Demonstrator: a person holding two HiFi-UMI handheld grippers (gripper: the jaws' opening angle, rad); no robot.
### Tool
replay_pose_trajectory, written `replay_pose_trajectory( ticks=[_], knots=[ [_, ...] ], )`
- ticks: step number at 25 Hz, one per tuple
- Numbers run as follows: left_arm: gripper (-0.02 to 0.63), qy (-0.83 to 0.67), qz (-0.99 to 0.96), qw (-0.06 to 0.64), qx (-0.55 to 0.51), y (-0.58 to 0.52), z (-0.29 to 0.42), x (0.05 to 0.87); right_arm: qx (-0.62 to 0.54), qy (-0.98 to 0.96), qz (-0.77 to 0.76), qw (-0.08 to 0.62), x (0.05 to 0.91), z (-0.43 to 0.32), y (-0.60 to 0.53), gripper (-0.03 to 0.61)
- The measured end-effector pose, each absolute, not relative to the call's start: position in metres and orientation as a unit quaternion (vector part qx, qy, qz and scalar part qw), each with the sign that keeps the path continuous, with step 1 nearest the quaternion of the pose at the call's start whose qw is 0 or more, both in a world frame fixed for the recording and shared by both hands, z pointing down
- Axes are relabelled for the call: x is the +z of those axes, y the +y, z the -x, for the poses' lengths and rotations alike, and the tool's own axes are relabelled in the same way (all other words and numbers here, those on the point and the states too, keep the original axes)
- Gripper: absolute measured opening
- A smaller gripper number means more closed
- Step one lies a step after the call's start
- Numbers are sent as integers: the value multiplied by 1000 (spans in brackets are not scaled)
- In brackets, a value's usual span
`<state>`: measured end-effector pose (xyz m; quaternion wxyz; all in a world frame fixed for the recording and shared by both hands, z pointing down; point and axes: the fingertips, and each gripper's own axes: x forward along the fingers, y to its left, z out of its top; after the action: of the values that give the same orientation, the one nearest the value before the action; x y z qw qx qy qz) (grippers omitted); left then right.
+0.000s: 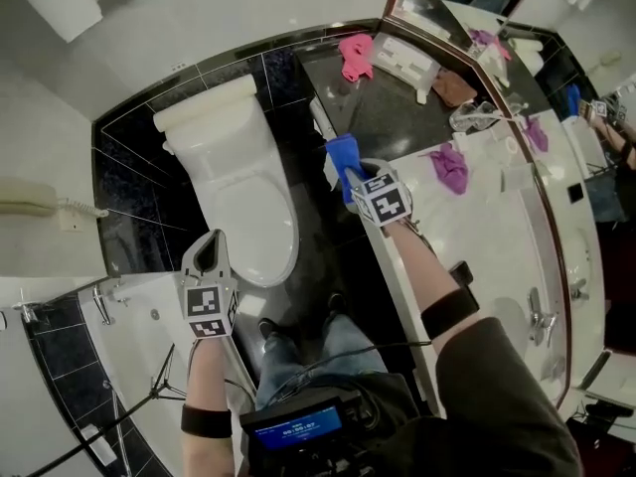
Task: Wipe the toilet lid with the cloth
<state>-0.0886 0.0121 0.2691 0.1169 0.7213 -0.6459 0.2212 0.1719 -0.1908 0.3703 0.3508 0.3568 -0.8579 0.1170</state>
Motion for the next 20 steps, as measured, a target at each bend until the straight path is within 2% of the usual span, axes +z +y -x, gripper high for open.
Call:
replay_pose_trajectory(
  ticks=[11, 20],
  knots=[
    [0, -680, -700, 108, 190, 84, 155, 238, 104, -904, -307, 279, 272, -93, -58, 89],
    [0, -691, -689, 108, 190, 124, 184, 237, 93, -915, -277, 278, 265, -48, -7, 89]
  ],
)
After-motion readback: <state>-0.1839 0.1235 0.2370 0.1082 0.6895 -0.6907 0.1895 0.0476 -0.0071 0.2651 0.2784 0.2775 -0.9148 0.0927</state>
